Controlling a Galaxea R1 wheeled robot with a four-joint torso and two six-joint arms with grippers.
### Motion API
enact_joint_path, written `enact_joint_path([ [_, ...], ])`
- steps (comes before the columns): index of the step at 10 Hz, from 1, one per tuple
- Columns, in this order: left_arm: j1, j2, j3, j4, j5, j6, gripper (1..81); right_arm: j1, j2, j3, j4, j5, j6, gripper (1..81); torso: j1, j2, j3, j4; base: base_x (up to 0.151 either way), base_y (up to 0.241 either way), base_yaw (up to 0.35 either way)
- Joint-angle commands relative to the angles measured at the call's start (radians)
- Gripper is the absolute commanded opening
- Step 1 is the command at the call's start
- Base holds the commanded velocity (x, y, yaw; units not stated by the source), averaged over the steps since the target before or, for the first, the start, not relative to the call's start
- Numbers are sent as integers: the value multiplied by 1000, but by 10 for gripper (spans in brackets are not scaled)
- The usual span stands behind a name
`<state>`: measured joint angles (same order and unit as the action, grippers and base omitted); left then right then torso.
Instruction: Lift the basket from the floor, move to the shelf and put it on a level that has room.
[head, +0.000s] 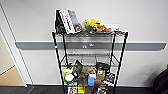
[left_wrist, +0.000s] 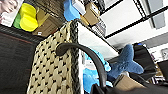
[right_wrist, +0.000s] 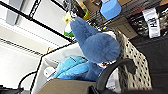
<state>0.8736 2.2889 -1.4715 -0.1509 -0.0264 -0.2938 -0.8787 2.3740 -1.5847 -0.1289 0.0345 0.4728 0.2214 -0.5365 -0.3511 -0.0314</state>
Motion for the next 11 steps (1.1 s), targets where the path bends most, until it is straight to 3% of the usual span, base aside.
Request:
enact_joint_path([
  [1,-143,-14,56,1,-29,-8,10,143,-20,63,-18,59,-2,10,0,0,0,0,140,0,0],
  [11,-143,-38,112,1,-46,-8,10,143,-34,100,-20,79,-2,10,0,0,0,0,139,0,0],
])
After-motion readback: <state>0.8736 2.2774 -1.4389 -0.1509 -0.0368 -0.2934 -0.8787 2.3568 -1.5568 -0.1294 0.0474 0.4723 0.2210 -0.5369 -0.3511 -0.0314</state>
